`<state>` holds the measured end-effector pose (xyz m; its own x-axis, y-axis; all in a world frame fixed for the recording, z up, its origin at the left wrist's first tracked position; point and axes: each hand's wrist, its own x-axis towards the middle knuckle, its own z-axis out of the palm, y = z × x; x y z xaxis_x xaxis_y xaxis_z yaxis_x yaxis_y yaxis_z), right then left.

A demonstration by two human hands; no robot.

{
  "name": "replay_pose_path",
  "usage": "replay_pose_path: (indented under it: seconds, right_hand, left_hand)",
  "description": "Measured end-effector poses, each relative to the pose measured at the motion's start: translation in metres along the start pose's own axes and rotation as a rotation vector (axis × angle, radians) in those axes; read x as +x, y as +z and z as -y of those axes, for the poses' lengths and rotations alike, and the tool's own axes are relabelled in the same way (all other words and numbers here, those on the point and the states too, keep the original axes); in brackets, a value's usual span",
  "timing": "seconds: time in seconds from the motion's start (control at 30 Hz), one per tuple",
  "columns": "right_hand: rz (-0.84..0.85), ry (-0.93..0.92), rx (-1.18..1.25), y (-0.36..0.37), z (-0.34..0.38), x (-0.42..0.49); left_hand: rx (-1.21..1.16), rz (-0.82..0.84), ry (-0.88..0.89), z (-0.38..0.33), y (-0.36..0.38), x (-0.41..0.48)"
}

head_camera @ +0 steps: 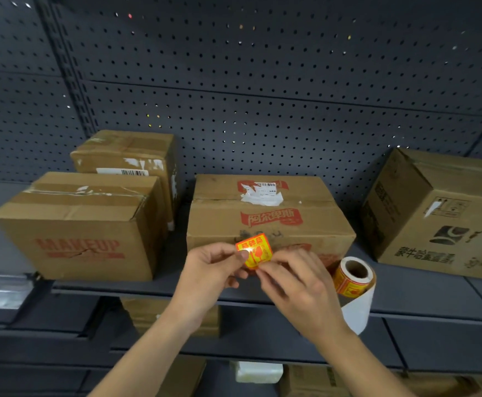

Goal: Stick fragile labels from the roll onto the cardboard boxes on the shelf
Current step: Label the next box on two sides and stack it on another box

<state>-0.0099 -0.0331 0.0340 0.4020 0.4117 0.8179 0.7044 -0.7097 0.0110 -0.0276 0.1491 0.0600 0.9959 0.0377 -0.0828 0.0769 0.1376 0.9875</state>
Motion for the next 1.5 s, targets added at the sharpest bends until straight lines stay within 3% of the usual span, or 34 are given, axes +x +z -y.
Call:
replay_pose_path:
  seconds: [0.13,0.33,0.47,0.6,0.77,1.0,1.27,1.5]
  right_hand:
    - [0.058,0.067,0.077,0.004,-0.001,-0.002]
    - [0.146,0.442,0.487,-0.002,-0.001,0.004]
    - [0.164,0.693,0.617,0.003,-0.001,0.013]
    - [0.285,0.836,0.872,0.014,0.007,0.02]
    - [0.338,0.821,0.908,0.024,0.016,0.022]
    - [0.361,0.77,0.804,0.043,0.03,0.022]
    - [0.311,0.815,0.848,0.057,0.035,0.028]
    - [0.286,0.88,0.865,0.07,0.042,0.029]
  left_hand:
    - [0.089,0.002,0.065,0.003,-0.008,0.002]
    - [0.176,-0.011,0.143,0.007,-0.016,0.005]
    - [0.249,-0.008,0.191,0.009,-0.028,0.006]
    - [0.335,-0.004,0.234,0.012,-0.038,0.002]
    - [0.413,-0.037,0.249,0.015,-0.052,-0.001]
    - [0.797,-0.2,0.432,0.025,-0.07,0.0]
    - [0.834,-0.369,0.401,0.024,-0.08,-0.003]
    - [0.762,-0.331,0.348,0.033,-0.081,0.004]
